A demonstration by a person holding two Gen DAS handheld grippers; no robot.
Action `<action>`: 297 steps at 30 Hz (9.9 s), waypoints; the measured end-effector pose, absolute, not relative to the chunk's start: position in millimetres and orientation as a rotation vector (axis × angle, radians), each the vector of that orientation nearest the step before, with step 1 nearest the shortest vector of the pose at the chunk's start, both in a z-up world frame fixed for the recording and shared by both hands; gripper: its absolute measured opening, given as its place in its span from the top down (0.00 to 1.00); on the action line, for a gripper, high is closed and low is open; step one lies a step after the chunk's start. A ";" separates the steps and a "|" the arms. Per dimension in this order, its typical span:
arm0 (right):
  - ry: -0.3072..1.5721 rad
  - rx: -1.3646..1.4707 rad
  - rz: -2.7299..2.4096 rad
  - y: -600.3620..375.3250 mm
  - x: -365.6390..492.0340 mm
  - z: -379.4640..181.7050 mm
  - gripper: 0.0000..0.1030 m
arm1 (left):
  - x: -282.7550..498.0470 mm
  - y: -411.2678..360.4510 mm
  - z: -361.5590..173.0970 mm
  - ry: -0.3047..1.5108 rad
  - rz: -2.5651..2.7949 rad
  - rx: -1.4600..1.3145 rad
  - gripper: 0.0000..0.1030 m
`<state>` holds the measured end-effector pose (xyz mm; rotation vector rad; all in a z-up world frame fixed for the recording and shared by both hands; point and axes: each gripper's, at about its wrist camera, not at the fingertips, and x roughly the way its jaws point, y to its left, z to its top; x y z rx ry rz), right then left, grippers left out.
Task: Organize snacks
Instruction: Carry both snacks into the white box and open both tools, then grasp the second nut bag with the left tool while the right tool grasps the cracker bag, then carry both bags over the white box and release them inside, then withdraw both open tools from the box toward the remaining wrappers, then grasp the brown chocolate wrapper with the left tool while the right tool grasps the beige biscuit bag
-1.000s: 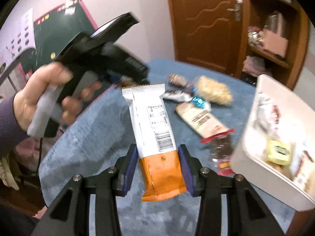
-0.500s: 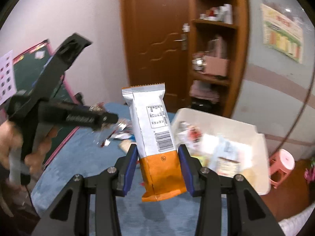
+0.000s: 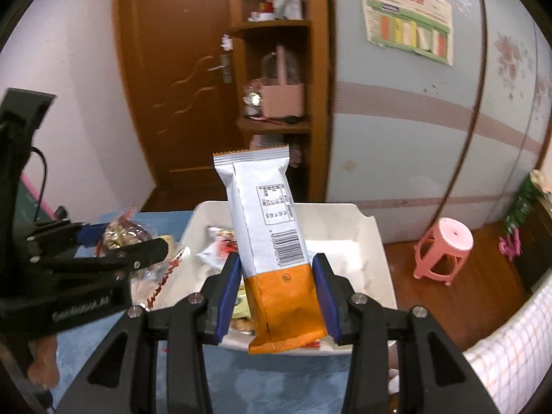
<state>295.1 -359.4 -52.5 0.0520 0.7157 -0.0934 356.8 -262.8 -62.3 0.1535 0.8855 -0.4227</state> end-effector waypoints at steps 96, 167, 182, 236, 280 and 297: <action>1.098 -0.140 0.142 -86.3 479.7 -180.7 0.31 | 511.2 57.4 -178.0 1.177 0.111 -0.034 0.13; 0.802 0.113 0.316 -151.3 374.8 -47.5 0.65 | 405.4 -29.4 -84.9 0.999 -0.207 -0.012 0.52; 0.641 0.124 0.202 -255.4 292.2 21.8 0.65 | 337.8 -158.3 -13.4 0.869 -0.378 0.159 0.52; 0.710 0.132 -0.052 -354.8 304.2 -16.2 0.48 | 377.9 -206.2 -30.8 0.913 -0.324 0.236 0.10; 0.918 -0.279 0.425 -122.3 365.5 -104.2 0.48 | 408.6 4.6 -130.2 1.093 -0.182 0.337 0.10; 1.225 -0.560 0.563 -87.9 421.7 -215.0 0.48 | 461.4 -47.0 -223.3 1.194 -0.420 0.582 0.10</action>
